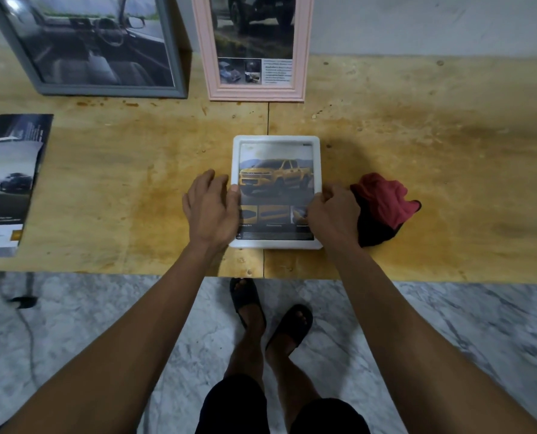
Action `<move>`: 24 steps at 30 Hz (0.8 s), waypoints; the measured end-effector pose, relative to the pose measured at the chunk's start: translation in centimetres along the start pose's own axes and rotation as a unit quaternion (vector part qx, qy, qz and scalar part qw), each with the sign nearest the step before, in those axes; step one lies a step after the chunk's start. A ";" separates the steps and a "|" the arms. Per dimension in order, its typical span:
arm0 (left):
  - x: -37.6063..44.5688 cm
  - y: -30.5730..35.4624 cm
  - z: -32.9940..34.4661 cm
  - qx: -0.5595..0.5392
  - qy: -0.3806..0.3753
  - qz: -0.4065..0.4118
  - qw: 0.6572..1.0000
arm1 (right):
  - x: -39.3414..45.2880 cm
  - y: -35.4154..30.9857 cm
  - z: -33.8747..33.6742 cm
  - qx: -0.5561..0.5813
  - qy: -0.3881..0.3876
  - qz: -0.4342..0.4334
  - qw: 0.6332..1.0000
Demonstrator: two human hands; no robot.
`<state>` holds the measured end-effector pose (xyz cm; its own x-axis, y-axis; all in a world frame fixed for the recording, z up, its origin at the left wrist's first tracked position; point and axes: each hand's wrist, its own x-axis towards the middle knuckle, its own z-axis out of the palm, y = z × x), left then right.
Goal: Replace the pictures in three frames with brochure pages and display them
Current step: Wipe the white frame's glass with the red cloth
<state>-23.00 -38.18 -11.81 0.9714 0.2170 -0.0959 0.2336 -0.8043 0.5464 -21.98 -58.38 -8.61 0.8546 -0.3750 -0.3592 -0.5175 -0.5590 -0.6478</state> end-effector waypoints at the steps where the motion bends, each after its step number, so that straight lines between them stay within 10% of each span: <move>1: -0.2 0.3 0.0 -0.001 0.001 -0.001 1.000 | 0.1 0.0 0.0 0.002 0.001 0.000 1.000; 13: -0.1 2.6 -0.8 -0.119 -0.023 -0.089 0.989 | 0.2 0.1 0.8 0.069 -0.030 0.039 0.996; 24: -2.5 7.2 -6.1 -0.350 -0.037 -0.219 0.910 | -2.4 -1.6 -4.2 0.199 -0.087 0.063 0.974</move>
<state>-23.99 -41.14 -2.53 0.7978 0.3725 -0.4740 0.5408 -0.0947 0.8358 -23.38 -59.71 -3.93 0.7981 -0.2715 -0.5379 -0.5903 -0.1735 -0.7883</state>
